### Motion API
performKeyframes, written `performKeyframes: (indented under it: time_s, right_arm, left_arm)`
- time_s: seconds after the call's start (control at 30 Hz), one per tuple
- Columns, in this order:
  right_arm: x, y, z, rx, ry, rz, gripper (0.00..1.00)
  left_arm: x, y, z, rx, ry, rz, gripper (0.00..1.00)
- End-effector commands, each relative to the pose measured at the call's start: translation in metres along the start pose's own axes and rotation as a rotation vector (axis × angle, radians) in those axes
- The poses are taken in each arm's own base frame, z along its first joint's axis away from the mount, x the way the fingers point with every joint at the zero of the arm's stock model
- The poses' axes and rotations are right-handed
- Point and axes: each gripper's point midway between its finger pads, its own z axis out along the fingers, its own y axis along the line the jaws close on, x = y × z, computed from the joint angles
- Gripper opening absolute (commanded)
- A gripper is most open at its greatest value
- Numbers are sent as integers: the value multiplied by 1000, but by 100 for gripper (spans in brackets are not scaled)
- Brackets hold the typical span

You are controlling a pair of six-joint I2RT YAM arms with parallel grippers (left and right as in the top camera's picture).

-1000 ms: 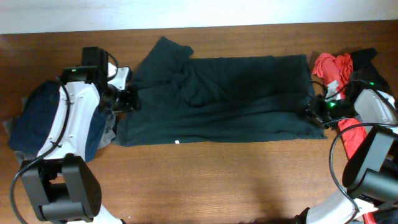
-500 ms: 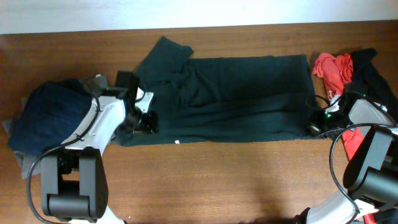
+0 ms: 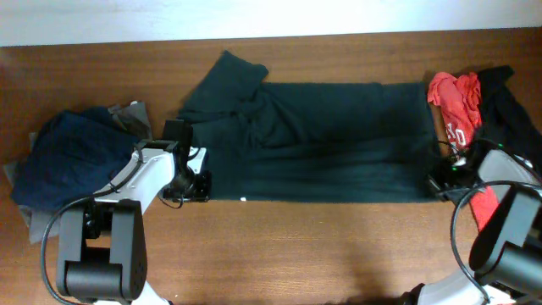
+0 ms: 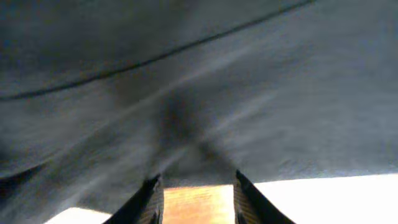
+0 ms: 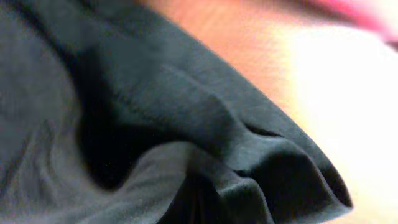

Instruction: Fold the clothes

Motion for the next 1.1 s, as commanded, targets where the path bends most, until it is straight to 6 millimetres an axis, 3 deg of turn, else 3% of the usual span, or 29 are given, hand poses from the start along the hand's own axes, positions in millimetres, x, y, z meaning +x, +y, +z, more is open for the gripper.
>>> performKeyframes:
  time_s: [0.0,0.13,0.37,0.53,0.67,0.77,0.9,1.0,1.07]
  right_arm:
    - [12,-82,15,274,38,155,4]
    - [10,-98,13,277,50,204,4]
    - [-1,-63,4,83,65,80,13]
    - [-19,-42,-30,-1,-3,54,20]
    - [-40,-26,-74,-67,-124,35,26]
    - [-51,0,-114,-197,-216,2,32]
    - [-50,44,-152,-416,-285,-132,39]
    - [-41,65,-158,-475,-289,-250,43]
    - [-33,77,-158,-496,-281,-322,46]
  left_arm:
    - [24,15,13,-71,82,-55,36]
    - [28,16,12,-76,99,-68,34]
    - [24,12,0,-66,73,-66,29]
    - [12,-1,-48,-20,-14,-56,31]
    - [-5,-26,-101,91,-143,30,45]
    - [-30,-51,-150,191,-294,137,53]
    - [-76,-61,-188,190,-460,234,65]
    - [-104,-72,-191,215,-499,311,68]
    - [-130,-77,-181,221,-499,346,70]
